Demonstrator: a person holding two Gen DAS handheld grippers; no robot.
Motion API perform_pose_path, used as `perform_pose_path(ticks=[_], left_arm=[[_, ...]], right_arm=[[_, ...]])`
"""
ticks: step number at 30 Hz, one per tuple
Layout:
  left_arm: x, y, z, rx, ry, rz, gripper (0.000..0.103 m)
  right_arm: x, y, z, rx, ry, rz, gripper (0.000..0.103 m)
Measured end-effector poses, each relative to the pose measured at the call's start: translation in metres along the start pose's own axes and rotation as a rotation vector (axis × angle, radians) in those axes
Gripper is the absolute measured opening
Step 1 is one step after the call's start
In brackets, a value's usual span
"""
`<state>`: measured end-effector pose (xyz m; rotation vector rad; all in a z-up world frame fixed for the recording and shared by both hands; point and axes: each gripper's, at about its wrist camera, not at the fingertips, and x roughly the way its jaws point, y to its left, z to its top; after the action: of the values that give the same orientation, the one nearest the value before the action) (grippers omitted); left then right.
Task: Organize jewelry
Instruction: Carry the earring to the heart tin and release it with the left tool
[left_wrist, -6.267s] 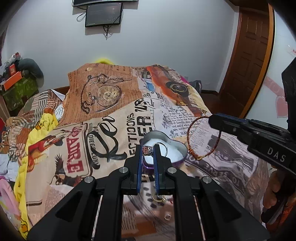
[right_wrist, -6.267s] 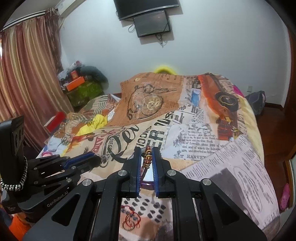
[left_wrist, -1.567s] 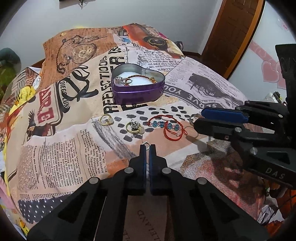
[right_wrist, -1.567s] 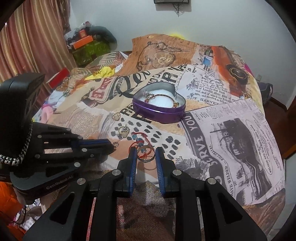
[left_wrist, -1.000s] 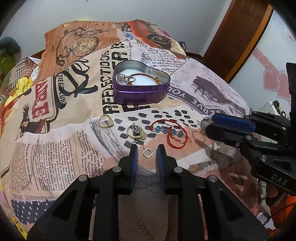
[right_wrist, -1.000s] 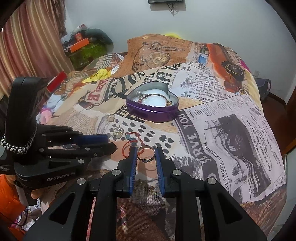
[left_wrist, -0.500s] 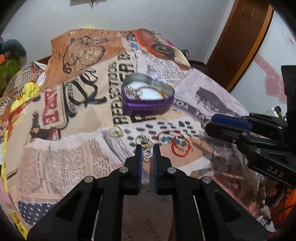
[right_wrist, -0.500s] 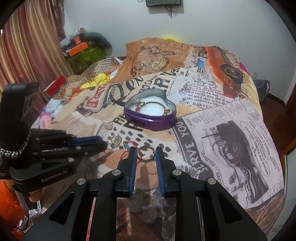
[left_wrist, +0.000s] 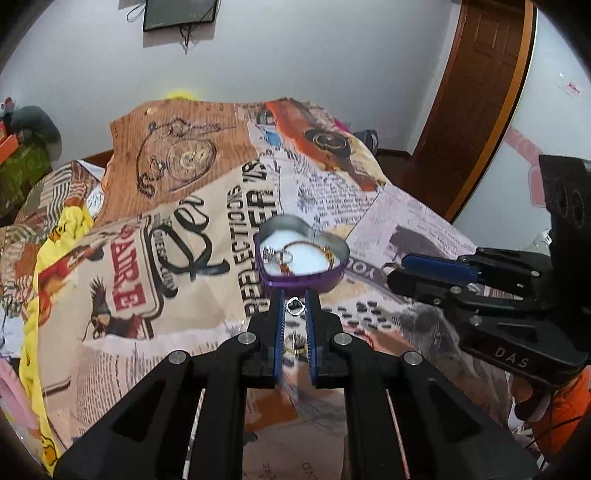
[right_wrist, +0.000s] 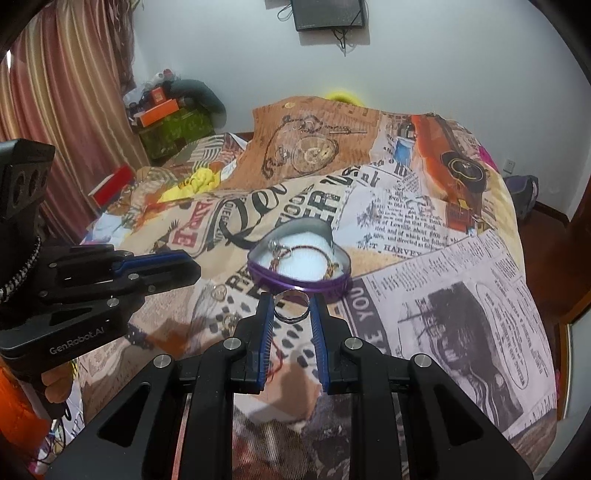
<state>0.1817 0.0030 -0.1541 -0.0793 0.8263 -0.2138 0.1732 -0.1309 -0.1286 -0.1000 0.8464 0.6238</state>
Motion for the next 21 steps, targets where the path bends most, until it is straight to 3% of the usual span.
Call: perform_pose_path(ticks=[9,21], left_arm=[[0.014,0.001,0.018,0.014,-0.024,0.001,0.009],[0.049,0.011,0.032,0.001,0.001,-0.014,0.009]], right_arm=[[0.014,-0.007,0.016,0.007,-0.013,0.008,0.018],[0.042,-0.02,0.035,-0.004,0.007,0.017,0.018]])
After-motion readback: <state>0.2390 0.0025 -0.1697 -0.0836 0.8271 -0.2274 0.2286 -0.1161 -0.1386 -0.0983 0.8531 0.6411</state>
